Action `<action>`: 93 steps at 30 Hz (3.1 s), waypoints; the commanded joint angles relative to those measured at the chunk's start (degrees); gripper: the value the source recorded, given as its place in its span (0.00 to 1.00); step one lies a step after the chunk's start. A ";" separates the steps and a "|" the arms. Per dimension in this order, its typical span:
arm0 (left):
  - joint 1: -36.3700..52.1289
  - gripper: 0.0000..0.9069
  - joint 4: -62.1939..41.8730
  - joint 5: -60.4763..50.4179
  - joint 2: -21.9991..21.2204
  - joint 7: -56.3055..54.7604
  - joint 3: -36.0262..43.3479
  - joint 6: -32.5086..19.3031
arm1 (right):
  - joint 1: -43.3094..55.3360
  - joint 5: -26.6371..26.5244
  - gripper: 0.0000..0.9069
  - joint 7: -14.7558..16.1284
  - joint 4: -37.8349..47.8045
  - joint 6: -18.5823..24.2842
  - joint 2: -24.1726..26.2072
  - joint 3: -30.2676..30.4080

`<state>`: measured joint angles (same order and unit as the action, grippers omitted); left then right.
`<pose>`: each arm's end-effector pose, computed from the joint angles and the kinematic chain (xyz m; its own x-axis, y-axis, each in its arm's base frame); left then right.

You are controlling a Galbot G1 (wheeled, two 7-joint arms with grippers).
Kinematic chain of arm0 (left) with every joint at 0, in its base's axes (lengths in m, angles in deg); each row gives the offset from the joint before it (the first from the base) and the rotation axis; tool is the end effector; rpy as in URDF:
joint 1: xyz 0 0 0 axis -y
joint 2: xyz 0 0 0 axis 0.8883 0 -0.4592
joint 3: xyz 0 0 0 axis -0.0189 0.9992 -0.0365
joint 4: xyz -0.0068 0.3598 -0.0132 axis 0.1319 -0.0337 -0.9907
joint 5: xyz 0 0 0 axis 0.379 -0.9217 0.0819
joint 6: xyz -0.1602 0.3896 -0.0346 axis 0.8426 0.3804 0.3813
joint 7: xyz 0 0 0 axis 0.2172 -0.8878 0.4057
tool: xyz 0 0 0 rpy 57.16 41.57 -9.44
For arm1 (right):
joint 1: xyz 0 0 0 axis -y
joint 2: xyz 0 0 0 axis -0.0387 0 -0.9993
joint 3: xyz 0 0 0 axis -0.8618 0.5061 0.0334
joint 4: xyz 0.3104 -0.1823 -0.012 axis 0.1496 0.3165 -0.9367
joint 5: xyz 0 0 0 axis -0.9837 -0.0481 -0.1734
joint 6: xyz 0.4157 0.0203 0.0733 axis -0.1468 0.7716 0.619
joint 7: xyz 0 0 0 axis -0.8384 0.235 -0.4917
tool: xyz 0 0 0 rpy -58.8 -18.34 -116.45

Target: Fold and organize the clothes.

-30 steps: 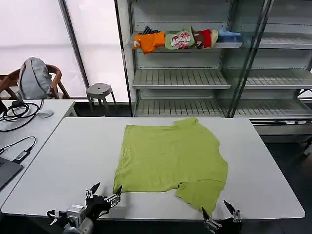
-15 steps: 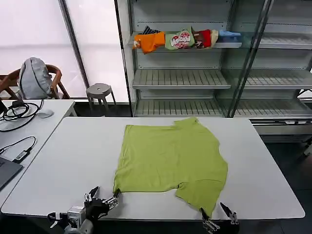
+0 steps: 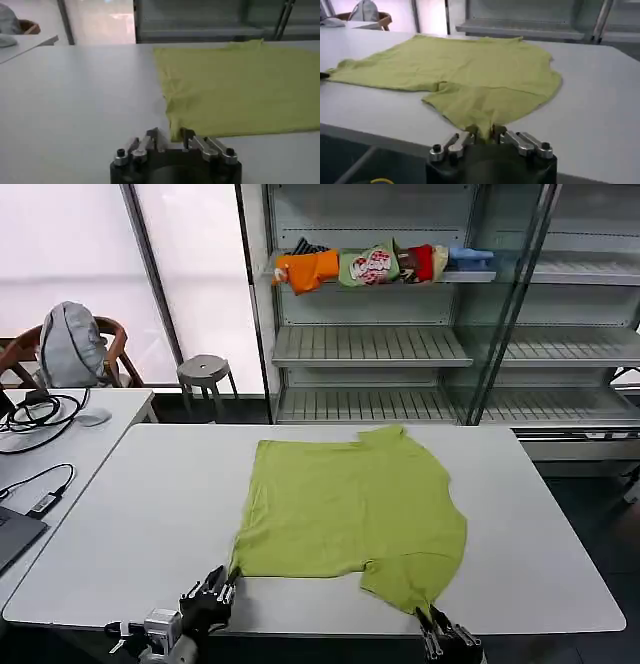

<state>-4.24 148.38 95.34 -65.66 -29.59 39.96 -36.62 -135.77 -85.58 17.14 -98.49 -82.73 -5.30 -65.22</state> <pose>0.2293 0.0119 -0.2692 -0.8503 0.1194 0.5126 0.1360 0.9907 -0.0051 0.1528 -0.0134 -0.2733 -0.8725 -0.2048 0.4436 -0.2319 0.9727 -0.0070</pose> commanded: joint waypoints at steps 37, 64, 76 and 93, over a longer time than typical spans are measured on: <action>25.92 0.01 -17.37 9.96 -0.22 9.15 1.85 -2.99 | 40.02 -8.76 0.00 -3.04 22.57 -1.98 -1.15 4.82; 28.25 0.01 -21.65 9.47 -0.54 9.76 2.96 -4.88 | 43.67 -6.12 0.00 -2.61 28.24 -1.16 -1.61 5.85; 29.41 0.02 -23.58 9.48 -0.64 10.07 2.86 -6.04 | 45.10 -5.22 0.00 -1.94 30.80 -0.44 -1.22 6.91; 29.80 1.00 -24.32 8.86 -0.86 9.88 2.43 -7.86 | 47.06 -3.85 1.00 -3.93 33.72 -0.60 -2.89 5.59</action>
<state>25.34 124.03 104.25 -66.96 -19.77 43.06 -43.69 -89.50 -89.90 13.51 -65.81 -83.44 -7.77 -59.33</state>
